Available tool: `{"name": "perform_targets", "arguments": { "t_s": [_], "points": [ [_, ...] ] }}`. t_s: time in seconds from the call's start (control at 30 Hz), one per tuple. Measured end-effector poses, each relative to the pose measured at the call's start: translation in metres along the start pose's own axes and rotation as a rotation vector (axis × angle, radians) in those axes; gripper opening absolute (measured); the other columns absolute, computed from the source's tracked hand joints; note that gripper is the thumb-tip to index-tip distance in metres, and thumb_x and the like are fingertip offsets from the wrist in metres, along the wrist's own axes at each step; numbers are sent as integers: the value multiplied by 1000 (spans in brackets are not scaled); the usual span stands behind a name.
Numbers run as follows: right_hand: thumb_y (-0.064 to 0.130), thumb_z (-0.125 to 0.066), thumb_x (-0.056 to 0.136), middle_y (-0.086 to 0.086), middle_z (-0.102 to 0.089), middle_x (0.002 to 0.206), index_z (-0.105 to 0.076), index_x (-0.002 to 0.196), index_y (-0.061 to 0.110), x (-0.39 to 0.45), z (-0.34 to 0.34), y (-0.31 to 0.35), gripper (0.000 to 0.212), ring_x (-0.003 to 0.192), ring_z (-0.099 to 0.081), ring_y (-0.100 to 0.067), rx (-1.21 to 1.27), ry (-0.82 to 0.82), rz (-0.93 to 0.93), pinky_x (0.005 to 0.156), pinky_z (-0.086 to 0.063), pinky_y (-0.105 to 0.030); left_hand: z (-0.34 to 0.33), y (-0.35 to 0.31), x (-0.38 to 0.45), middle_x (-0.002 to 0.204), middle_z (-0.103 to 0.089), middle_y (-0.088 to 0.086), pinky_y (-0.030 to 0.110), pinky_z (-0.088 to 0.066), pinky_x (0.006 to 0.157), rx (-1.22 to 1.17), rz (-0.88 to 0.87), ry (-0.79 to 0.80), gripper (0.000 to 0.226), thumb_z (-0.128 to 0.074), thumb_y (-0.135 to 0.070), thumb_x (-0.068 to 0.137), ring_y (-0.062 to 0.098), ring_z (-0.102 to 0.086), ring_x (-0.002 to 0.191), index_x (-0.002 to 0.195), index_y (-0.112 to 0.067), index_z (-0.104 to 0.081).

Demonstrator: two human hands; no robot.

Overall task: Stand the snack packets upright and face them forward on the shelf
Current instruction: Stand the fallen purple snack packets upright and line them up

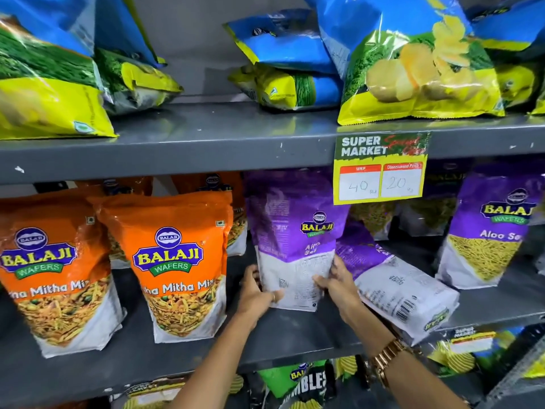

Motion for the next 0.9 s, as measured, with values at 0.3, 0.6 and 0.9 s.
{"name": "perform_targets", "arguments": {
  "t_s": [0.3,0.6,0.9],
  "points": [
    [8,-62,83,-4,-51,101,-47,103,33,-51,13,14,36,89,-52,-7,-218,-308,398,74,-49,-22,1,-12,15,72,-75,-9,19,-51,58,-529,101,-56,35,-38,-33,93,7,-69,68,83,-20,-68],
    [14,-41,96,-5,-47,132,-43,130,15,-6,-4,-6,35,121,-43,-15,-114,-109,159,101,-32,-22,10,7,-2,51,-68,-8,32,-40,68,-267,40,-133,46,-37,-34,94,18,-55,65,64,-18,-67],
    [26,-54,87,0,-59,93,-53,94,32,-58,20,12,9,86,-57,-4,-242,-331,345,72,-43,-19,-9,-35,13,120,-60,18,41,-40,103,-260,84,-60,37,-41,-32,92,30,-55,112,110,-7,-61]
  ]
}}
Point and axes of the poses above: each hand's wrist, its own x-axis towards the middle knuckle, its own z-axis out of the back of the hand, y = z × x, the point moved 10 cm from there along x, towards the middle knuckle
